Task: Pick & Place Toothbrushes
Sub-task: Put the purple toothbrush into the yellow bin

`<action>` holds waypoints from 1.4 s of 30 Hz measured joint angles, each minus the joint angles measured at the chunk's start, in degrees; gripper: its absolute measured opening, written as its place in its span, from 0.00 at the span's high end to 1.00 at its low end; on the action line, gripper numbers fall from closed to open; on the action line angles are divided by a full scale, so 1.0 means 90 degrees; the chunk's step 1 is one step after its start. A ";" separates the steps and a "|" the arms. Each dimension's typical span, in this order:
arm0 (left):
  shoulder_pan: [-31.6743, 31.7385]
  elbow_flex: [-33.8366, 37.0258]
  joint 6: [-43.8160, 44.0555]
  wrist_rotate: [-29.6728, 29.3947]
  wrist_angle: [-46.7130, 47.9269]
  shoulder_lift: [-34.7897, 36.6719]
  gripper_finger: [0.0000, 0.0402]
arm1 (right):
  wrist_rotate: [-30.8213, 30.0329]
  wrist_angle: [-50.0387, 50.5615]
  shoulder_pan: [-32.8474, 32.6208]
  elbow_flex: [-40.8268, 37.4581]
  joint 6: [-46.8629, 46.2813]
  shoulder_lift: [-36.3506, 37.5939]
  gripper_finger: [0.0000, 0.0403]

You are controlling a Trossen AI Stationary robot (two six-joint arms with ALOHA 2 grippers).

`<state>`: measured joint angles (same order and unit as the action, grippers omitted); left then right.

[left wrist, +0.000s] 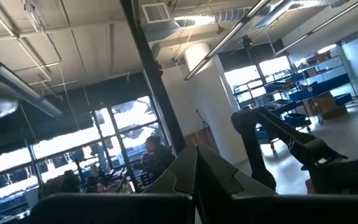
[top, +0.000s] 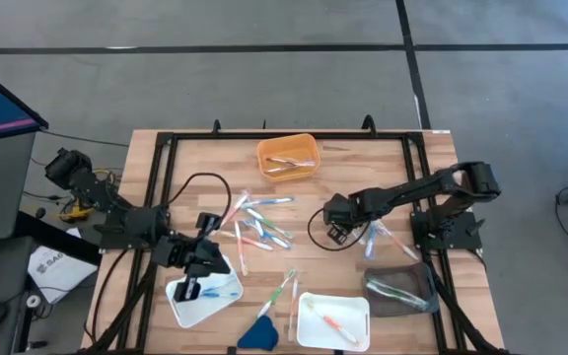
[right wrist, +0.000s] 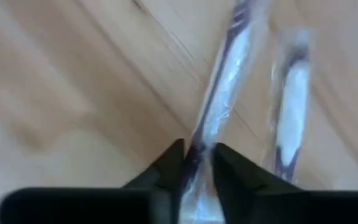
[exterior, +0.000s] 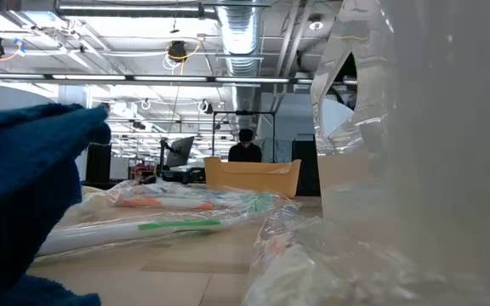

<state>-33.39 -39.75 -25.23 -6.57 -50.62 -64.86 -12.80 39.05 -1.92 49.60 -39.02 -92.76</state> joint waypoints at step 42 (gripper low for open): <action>-0.0263 0.0000 -0.0151 -0.0494 0.0025 0.0000 1.00 | -0.0253 0.1594 0.2382 0.6812 0.5505 -0.3787 1.00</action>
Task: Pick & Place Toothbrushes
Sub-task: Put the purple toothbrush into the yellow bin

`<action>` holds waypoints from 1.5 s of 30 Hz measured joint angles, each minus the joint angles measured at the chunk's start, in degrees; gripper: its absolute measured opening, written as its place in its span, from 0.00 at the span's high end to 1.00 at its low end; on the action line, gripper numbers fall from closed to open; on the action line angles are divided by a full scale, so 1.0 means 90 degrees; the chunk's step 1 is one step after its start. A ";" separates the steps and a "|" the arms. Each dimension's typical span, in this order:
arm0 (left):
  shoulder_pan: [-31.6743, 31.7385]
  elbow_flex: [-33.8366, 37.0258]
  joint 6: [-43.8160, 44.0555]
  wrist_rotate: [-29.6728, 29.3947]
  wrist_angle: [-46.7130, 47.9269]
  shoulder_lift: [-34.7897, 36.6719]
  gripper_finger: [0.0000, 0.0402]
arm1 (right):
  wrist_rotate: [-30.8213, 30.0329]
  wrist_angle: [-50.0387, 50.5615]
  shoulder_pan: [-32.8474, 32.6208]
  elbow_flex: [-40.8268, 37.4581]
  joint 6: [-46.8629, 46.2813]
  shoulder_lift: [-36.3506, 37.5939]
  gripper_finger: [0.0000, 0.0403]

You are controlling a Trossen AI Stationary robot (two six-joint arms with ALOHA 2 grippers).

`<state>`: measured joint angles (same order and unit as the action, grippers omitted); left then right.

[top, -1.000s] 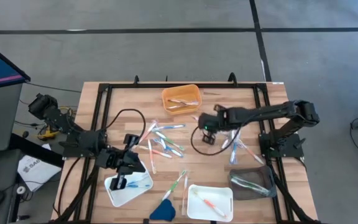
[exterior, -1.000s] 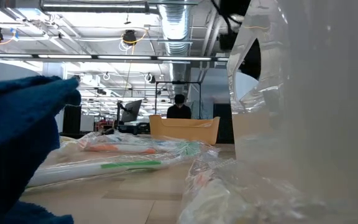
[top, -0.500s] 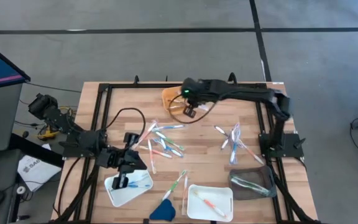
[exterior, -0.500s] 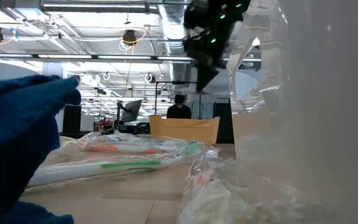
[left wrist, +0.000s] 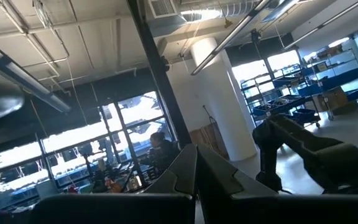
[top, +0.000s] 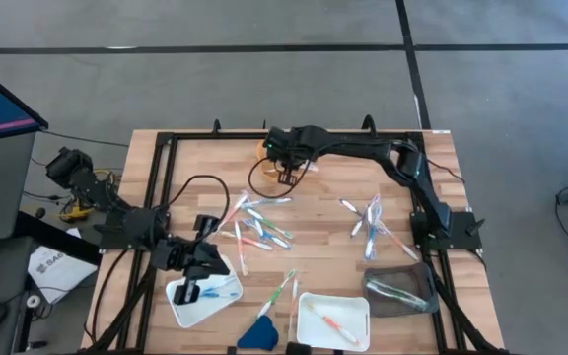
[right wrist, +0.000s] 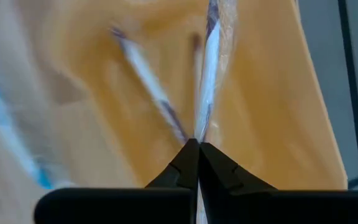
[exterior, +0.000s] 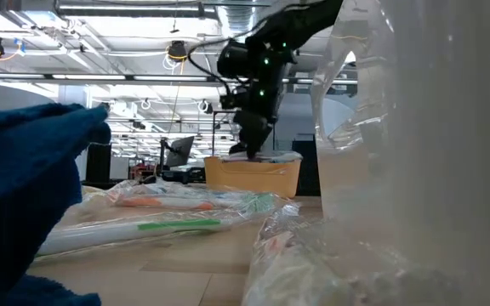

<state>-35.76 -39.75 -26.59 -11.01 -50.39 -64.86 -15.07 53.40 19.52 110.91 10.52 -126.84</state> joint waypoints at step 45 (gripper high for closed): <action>-0.0108 0.0000 -0.0180 0.0001 -0.0010 0.0000 1.00 | 0.0063 -0.0606 0.0219 -0.0354 0.0704 -0.0008 1.00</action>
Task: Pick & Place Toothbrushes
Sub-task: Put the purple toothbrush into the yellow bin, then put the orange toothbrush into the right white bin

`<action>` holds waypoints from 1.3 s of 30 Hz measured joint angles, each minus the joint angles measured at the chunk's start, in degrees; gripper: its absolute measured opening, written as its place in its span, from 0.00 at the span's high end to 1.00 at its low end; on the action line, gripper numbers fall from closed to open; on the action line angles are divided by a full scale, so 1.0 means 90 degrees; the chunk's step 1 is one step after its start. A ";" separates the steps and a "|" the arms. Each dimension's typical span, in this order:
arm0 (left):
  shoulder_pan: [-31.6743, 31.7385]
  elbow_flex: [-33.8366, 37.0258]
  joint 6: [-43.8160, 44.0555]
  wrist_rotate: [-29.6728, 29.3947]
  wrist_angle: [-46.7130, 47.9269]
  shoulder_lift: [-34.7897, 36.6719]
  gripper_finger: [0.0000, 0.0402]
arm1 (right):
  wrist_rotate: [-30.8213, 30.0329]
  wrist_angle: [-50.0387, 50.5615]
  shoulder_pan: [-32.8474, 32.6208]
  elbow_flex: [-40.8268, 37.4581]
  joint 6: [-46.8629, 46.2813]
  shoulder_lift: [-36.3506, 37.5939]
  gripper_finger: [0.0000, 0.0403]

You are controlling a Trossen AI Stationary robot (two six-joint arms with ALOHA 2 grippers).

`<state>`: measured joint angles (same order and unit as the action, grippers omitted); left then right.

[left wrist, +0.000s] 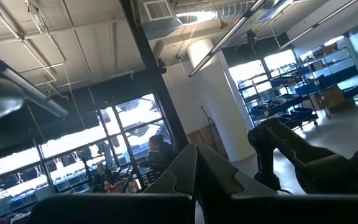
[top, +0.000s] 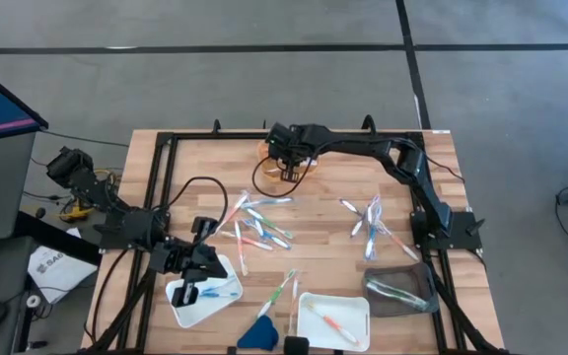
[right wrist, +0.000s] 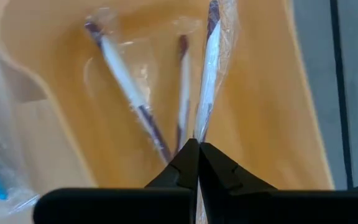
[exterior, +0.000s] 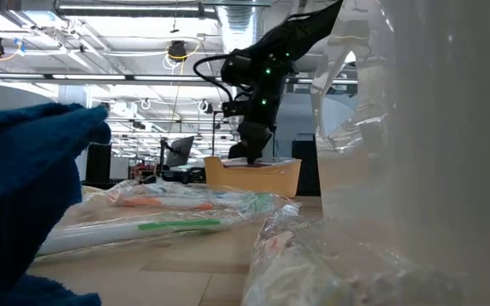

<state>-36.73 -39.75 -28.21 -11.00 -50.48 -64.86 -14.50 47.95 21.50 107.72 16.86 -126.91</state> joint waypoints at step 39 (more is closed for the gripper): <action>-0.0002 0.0000 0.0000 0.0032 0.0002 0.0000 1.00 | -0.0282 0.1232 -0.0012 0.1009 -0.0481 0.0036 0.52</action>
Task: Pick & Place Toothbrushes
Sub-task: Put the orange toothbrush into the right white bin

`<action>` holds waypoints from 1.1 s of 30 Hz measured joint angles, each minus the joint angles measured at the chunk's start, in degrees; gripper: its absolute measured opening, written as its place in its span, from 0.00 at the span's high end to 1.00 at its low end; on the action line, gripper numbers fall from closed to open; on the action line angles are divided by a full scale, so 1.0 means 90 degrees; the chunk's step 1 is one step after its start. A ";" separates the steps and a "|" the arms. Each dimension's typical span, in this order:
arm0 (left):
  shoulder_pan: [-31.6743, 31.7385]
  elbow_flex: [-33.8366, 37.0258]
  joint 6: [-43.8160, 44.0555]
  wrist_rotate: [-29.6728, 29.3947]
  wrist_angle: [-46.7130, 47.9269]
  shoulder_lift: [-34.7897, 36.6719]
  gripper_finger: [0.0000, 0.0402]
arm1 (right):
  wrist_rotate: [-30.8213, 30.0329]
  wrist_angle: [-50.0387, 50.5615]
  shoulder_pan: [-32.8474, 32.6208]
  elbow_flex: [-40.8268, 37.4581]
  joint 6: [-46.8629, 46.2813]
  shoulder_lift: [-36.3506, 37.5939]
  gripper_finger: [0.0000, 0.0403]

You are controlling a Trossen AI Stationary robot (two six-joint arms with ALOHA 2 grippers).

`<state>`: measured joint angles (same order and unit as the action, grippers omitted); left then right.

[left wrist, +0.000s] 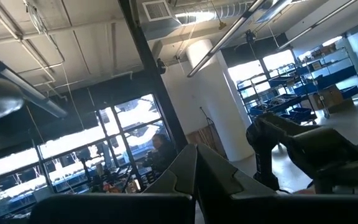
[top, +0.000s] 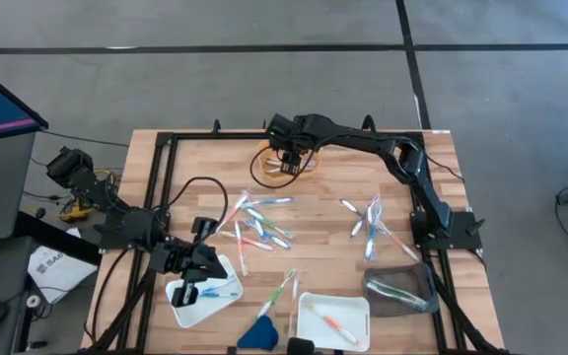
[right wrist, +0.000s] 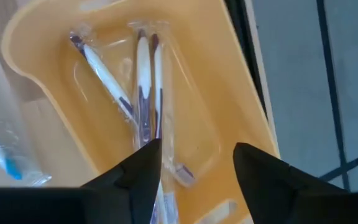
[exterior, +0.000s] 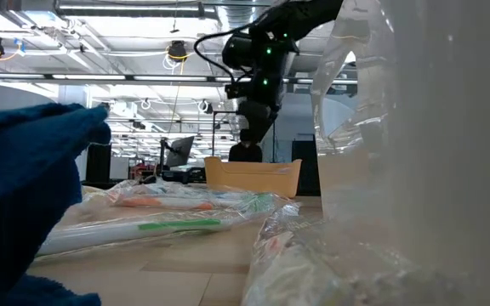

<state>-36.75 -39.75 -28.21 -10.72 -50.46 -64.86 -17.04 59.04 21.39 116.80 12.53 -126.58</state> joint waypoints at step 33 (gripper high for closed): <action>0.0002 -0.0002 0.0000 -0.0197 -0.0002 0.0000 1.00 | 0.0024 0.1931 -0.1457 0.0645 -0.1401 0.0000 0.54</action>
<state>-36.73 -39.77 -28.21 -12.49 -50.48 -64.86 -16.82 76.42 8.28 122.61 -0.08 -126.58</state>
